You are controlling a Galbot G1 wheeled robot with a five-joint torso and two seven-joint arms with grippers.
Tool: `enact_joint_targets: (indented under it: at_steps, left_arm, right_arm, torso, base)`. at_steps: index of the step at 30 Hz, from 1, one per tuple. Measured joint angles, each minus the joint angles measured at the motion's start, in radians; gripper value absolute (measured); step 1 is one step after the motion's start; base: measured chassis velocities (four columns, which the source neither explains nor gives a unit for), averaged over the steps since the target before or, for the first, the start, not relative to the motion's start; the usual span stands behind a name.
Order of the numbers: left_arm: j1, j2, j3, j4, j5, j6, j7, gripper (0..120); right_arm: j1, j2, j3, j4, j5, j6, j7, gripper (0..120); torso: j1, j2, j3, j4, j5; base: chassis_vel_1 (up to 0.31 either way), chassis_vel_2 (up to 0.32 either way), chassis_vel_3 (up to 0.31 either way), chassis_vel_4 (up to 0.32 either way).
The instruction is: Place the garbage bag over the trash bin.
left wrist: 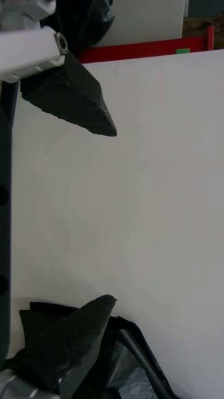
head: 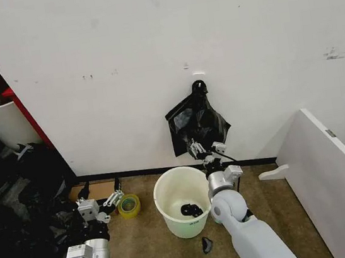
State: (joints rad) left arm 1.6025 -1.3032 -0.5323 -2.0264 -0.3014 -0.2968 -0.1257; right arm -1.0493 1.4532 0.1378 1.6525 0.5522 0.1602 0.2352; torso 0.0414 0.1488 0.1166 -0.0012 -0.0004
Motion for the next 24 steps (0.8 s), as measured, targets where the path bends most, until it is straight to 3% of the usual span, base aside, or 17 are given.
enact_joint_targets:
  at_steps: [15,24]
  left_arm:
    - [-0.004,-0.017,0.01,0.003,0.014,-0.004,-0.001,100]
    - [-0.009,-0.017,0.01,0.008,0.01,-0.004,-0.003,100]
  right_arm:
    - [-0.053,-0.013,0.014,0.022,-0.01,0.035,-0.009,0]
    - [-0.166,-0.025,0.01,0.032,-0.048,0.052,0.036,0]
  torso:
    - [0.0,0.0,0.0,0.0,0.0001]
    - [0.0,0.0,0.0,0.0,0.0001]
  base:
    - [0.0,0.0,0.0,0.0]
    - [0.0,0.0,0.0,0.0]
